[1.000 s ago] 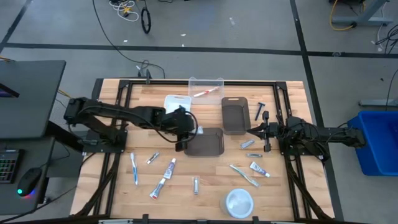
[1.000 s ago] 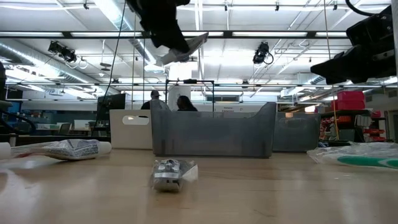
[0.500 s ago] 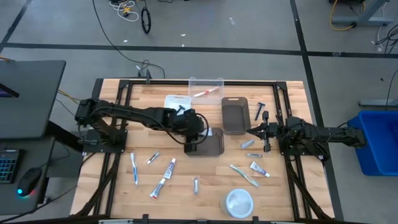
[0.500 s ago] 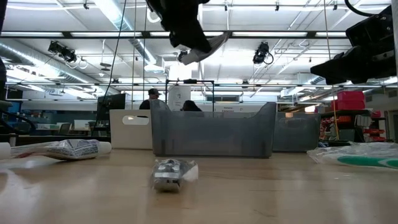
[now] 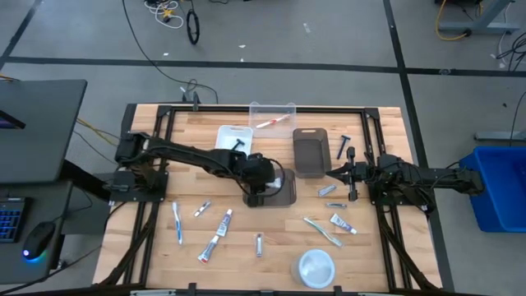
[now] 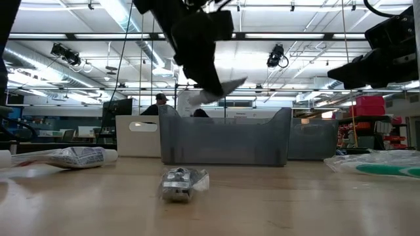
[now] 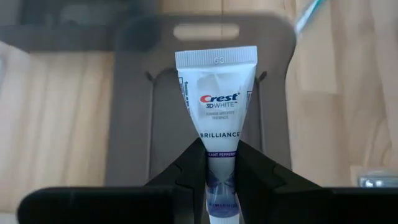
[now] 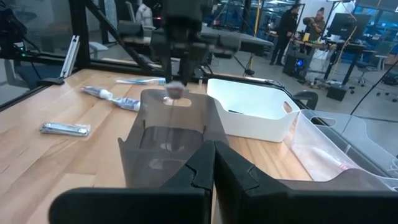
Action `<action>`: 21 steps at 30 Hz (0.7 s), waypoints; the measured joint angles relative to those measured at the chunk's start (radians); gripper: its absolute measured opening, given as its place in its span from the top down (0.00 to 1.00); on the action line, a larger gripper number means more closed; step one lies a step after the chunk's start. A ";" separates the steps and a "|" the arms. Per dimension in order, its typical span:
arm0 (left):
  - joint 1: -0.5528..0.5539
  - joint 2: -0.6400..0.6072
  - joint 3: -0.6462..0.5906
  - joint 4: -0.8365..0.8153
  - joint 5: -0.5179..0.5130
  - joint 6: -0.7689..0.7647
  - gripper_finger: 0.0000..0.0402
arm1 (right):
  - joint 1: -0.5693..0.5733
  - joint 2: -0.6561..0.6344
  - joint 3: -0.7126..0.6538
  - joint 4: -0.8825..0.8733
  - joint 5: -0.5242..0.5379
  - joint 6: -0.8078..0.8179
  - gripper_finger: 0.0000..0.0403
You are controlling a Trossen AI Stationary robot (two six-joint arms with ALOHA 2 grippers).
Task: Pick & Place Travel size toiletries
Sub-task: Put the white toothpaste into the bottom black bin
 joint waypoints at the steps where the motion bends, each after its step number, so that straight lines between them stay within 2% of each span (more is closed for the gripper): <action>1: 0.001 0.014 0.000 0.007 0.009 0.000 0.81 | 0.000 0.003 0.000 0.000 0.001 0.000 0.97; 5: 0.010 0.057 0.000 0.008 0.046 0.000 0.81 | 0.000 0.005 0.000 0.000 0.001 0.000 0.97; 15: 0.017 0.082 0.000 0.013 0.018 -0.004 0.81 | 0.000 0.005 0.000 -0.001 0.001 0.000 0.97; 21: 0.017 0.082 0.000 0.026 0.026 -0.017 0.73 | 0.000 0.005 0.000 0.000 0.001 0.000 0.97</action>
